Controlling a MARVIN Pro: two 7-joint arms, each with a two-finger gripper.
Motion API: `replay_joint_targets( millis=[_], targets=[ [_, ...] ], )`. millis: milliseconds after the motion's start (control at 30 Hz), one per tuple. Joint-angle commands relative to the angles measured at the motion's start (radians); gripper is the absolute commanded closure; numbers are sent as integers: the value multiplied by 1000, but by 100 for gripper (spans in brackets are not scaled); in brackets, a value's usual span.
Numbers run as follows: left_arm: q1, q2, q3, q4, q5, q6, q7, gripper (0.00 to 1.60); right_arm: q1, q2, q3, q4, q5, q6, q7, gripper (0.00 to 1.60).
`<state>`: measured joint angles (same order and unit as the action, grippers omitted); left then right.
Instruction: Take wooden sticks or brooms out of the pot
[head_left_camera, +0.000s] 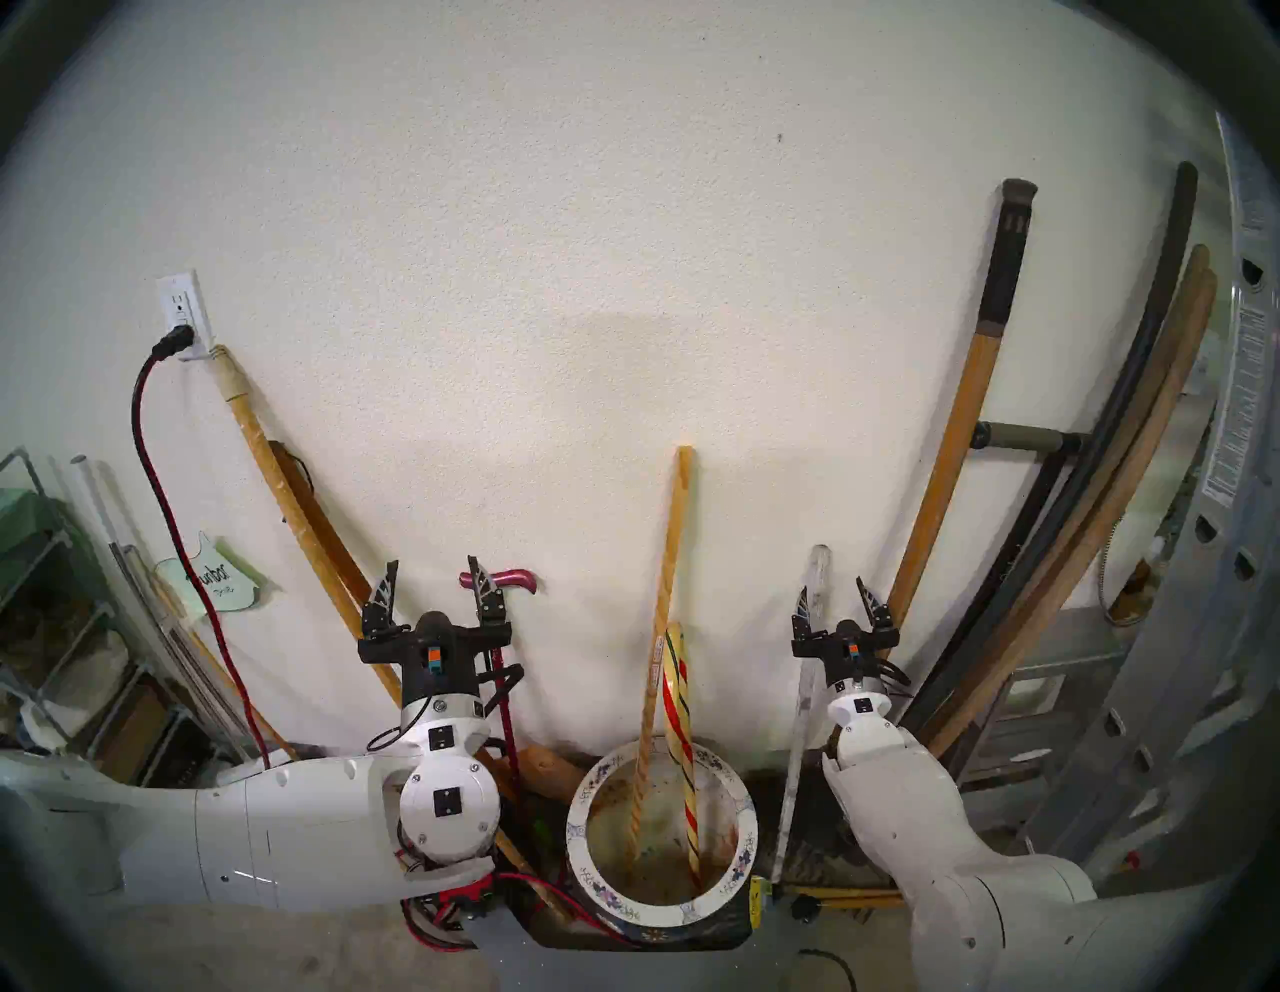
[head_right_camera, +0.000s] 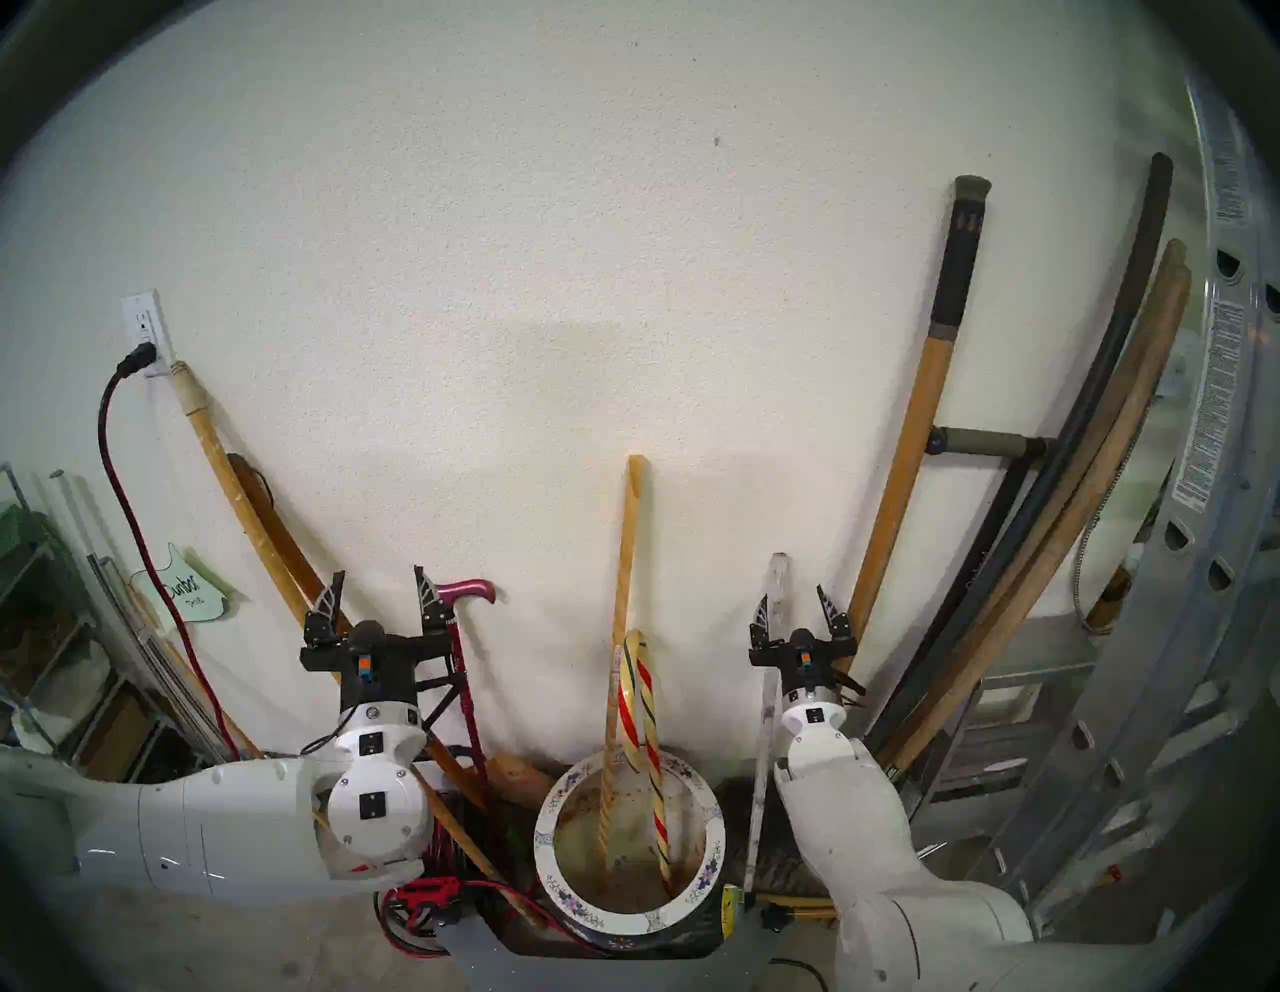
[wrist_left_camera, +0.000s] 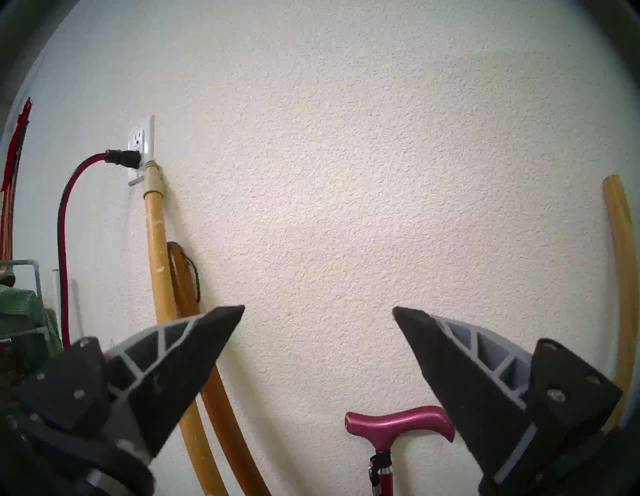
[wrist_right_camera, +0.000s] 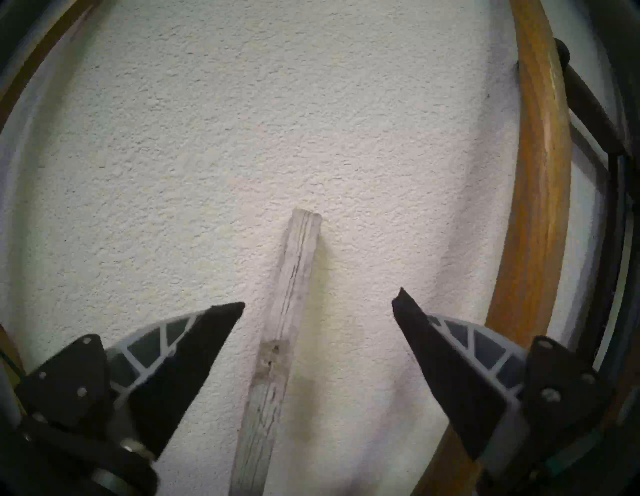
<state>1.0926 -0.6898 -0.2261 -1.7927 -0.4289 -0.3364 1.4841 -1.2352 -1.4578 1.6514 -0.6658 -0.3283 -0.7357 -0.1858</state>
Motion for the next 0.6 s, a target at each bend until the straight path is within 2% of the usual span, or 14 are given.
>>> replay_joint_targets(
  millis=[0, 100, 133, 333, 567],
  targets=[
    [-2, -1, -2, 0, 2, 0, -1, 0, -109, 13, 5, -106, 16, -5, 47, 0],
    [-2, -1, -2, 0, 2, 0, -1, 0, -160, 17, 10, -171, 37, 4, 81, 0],
    [-2, -1, -2, 0, 2, 0, -1, 0, -151, 19, 14, -152, 37, -10, 90, 0],
    [-2, -1, -2, 0, 2, 0, -1, 0, -227, 23, 31, -251, 76, -14, 151, 0],
    [-2, -1, -2, 0, 2, 0, -1, 0, -313, 30, 52, -367, 146, 6, 223, 0]
  ],
)
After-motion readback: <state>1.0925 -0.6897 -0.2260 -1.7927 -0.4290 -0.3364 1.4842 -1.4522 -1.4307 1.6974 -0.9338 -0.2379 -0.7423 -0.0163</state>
